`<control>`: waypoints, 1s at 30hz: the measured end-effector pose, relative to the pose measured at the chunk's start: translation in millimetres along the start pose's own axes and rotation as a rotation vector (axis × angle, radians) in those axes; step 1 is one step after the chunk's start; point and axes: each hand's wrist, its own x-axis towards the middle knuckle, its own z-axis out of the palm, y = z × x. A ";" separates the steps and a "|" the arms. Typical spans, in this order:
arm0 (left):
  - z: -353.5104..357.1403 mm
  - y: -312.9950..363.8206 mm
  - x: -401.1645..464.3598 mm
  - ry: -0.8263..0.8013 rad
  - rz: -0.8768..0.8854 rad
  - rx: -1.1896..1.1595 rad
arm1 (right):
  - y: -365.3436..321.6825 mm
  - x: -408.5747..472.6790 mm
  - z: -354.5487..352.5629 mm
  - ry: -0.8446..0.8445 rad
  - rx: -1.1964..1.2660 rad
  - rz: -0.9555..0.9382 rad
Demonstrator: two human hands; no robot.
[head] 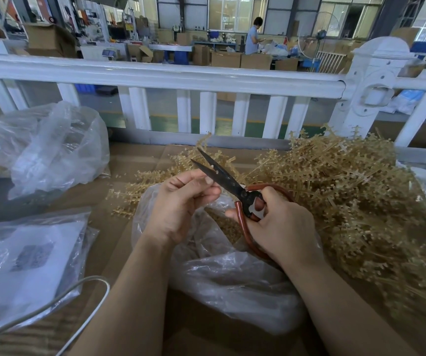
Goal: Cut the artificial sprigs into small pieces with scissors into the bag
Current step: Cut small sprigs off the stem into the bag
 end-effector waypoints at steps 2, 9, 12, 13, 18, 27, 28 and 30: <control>0.2 -0.2 0.0 0.001 0.005 -0.005 | 1.7 -0.2 1.1 0.002 0.002 -0.007; -2.5 -2.9 2.0 -0.019 0.070 0.084 | 1.0 -2.1 2.4 0.004 0.013 0.015; -3.4 -3.6 2.2 -0.044 0.099 0.130 | 1.3 -1.6 2.9 -0.002 0.016 0.013; -3.8 -3.5 2.3 -0.053 0.105 0.137 | 1.4 -1.7 2.5 -0.004 0.011 0.014; -5.1 -3.6 2.2 -0.050 0.122 0.136 | 2.8 -2.5 2.7 -0.025 0.014 0.012; -6.0 -2.8 1.9 -0.043 0.161 0.204 | 3.1 -2.0 4.1 -0.031 0.003 0.025; -6.0 -2.8 1.6 -0.041 0.165 0.206 | 2.8 -1.9 4.1 -0.032 0.006 0.026; -5.5 -3.1 1.4 -0.033 0.171 0.206 | 2.4 -1.6 3.4 -0.039 0.016 0.026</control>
